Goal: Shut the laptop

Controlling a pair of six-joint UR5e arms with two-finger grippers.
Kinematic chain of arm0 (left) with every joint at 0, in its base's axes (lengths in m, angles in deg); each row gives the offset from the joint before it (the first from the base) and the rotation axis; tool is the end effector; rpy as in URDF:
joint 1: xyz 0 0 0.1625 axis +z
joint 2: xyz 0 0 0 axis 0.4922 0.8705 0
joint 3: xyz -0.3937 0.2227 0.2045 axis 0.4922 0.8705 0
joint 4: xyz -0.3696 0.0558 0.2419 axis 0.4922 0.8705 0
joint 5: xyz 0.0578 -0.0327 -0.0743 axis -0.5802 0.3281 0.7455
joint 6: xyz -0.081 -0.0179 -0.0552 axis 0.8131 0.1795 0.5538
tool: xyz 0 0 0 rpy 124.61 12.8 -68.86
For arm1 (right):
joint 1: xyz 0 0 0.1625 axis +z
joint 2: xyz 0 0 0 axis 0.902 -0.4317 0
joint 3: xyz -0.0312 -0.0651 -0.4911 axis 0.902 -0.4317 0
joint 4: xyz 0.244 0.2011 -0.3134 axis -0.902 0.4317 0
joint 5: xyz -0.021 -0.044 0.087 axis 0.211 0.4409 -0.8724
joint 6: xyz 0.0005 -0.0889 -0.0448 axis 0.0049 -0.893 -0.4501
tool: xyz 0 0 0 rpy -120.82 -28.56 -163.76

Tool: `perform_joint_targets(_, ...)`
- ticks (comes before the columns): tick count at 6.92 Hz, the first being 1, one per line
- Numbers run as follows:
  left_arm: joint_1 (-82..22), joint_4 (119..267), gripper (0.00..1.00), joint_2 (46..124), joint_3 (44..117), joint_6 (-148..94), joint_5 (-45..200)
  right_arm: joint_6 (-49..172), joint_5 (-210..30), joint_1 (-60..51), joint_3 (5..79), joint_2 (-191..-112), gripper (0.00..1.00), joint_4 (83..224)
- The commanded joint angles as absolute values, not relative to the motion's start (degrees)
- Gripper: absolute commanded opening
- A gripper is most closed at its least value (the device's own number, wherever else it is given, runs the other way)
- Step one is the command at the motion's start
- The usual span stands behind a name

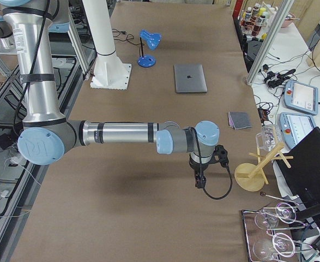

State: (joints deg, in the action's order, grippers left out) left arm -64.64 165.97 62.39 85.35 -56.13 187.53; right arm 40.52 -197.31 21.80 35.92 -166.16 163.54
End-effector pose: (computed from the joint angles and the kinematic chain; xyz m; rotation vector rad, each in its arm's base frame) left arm -0.1031 -0.4920 0.7113 0.1470 0.7081 0.1809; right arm 0.0307 -0.5817 0.7063 0.0944 -0.7027 -0.1664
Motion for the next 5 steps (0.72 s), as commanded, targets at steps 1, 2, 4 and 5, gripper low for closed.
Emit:
perform_joint_targets(1,-64.6,165.9,0.98,62.4,85.6,-56.1,187.6,40.6,-197.4,21.8,35.9,-166.2,1.00,163.5)
perform_joint_targets(2,-64.6,166.0,0.98,62.2,85.6,-56.3,187.1,40.6,-197.4,21.8,35.9,-166.2,1.00,163.5)
perform_joint_targets(4,-64.7,166.0,0.98,61.5,87.2,-56.3,187.0,40.6,-197.7,21.8,35.9,-166.2,1.00,163.5)
perform_joint_targets(5,-64.6,166.9,0.98,60.8,86.4,-56.2,187.4,40.6,-198.2,21.8,36.0,-166.2,1.00,163.5)
